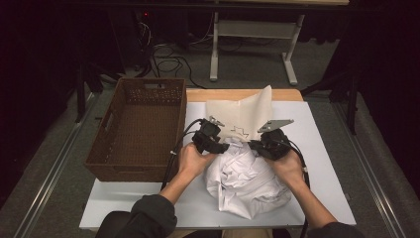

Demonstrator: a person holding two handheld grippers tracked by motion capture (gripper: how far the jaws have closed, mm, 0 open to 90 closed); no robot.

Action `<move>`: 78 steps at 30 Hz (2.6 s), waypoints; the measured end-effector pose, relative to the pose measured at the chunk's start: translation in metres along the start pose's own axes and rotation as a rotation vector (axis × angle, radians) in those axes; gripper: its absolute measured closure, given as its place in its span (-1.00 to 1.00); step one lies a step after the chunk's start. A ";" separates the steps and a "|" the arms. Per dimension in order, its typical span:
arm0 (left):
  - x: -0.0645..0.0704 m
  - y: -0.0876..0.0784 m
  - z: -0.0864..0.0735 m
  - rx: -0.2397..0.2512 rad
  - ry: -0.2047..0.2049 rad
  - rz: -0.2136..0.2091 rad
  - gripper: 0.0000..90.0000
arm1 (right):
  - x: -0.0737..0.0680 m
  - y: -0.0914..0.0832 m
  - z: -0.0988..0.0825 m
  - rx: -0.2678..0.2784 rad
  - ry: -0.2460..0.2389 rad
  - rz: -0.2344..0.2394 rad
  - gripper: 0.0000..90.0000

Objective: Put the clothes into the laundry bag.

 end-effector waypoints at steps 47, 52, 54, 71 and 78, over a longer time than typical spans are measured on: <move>0.026 -0.021 -0.006 0.040 0.139 0.002 0.01 | 0.009 0.003 -0.009 -0.019 0.028 -0.002 0.97; 0.024 -0.017 -0.021 -0.020 0.094 -0.005 -0.10 | 0.009 0.005 -0.009 -0.029 0.024 -0.007 0.97; 0.023 -0.010 -0.022 -0.046 0.064 -0.027 -0.09 | 0.009 0.006 -0.008 -0.030 0.019 -0.007 0.97; 0.069 -0.015 -0.003 0.127 0.306 -0.141 0.98 | -0.007 0.009 0.016 0.003 -0.044 0.028 0.97; 0.035 0.033 0.009 0.072 0.043 -0.025 0.96 | -0.018 0.006 0.000 -0.044 -0.055 0.039 0.97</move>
Point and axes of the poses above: each handheld gripper's, and its own axes: y roughly forward along the jaws, z roughly out of its top, x roughly to its right, the point moved 10 cm from there along y, roughly forward along the jaws, and after that the axes turned 13 degrees about z, right-handed, at the moved point
